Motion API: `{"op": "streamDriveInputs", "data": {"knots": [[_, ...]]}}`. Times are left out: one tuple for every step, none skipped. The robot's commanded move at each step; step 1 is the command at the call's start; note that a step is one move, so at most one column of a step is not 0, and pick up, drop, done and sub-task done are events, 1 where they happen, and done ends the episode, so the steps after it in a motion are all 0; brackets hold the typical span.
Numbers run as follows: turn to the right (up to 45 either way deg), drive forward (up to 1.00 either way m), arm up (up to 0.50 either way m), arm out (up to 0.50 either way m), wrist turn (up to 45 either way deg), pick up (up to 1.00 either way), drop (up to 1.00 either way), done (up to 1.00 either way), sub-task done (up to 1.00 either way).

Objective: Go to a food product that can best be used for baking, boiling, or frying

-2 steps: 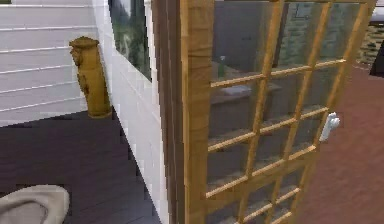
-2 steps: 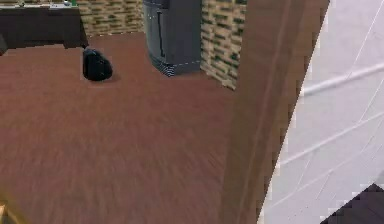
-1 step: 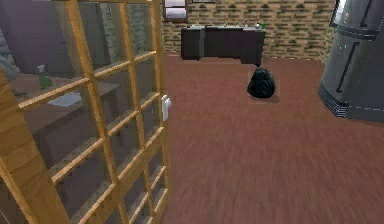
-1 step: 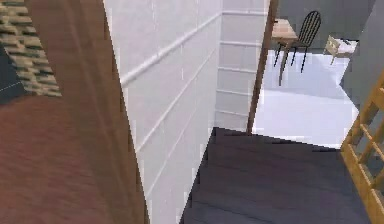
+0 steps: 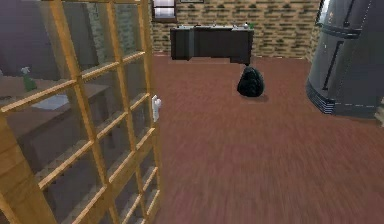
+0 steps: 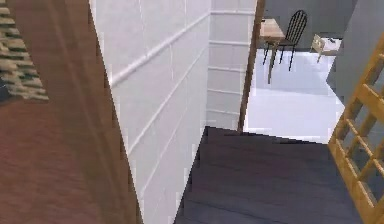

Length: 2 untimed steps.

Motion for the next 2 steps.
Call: {"op": "streamDriveInputs", "data": {"knots": [[6.0,0.0,0.0,0.0,0.0,0.0,0.0,0.0,0.0],[0.0,1.0,0.0,0.0,0.0,0.0,0.0,0.0,0.0]]}}
